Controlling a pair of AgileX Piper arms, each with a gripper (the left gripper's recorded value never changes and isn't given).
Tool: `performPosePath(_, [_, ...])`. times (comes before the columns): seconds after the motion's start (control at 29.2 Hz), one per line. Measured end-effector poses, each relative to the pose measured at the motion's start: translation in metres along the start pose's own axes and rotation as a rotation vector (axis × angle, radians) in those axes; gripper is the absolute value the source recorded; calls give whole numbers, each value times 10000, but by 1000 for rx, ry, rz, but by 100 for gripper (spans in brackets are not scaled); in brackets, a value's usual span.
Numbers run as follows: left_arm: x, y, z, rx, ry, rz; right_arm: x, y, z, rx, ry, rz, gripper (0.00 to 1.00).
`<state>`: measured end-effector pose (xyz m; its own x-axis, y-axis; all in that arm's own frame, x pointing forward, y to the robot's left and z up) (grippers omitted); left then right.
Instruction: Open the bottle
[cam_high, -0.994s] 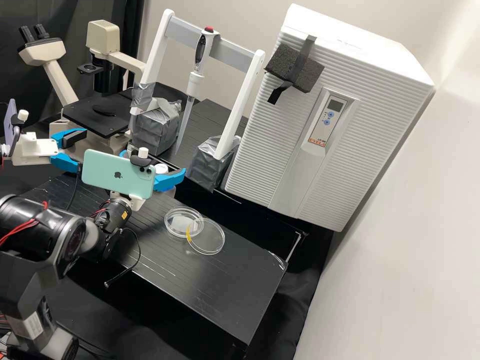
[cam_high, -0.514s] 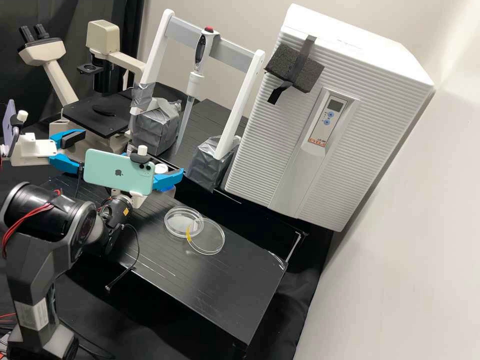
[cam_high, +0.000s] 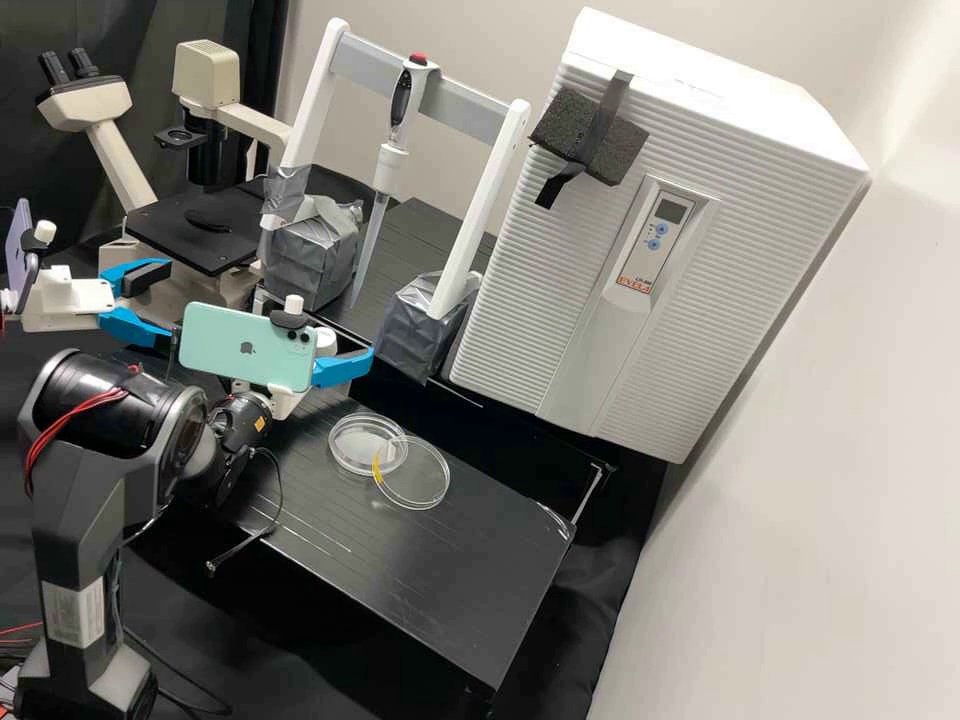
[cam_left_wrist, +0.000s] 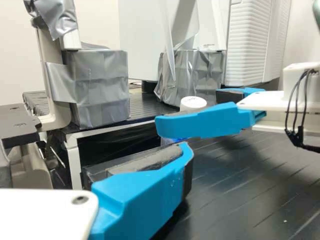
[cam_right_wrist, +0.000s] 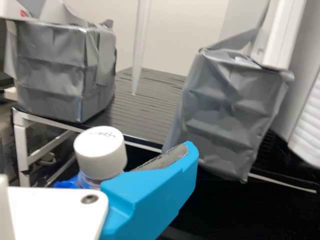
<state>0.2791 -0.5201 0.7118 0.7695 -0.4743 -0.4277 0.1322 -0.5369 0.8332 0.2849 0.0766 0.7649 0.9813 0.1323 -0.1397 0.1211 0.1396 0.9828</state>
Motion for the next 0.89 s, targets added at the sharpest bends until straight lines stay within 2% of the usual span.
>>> performPosePath(0.31, [18,16,-4,3,0,4,26,11,64,0,-30,-6,0])
performPosePath(0.89, [22,4,-13,3,9,-12,83,63,18,1,-12,14,0])
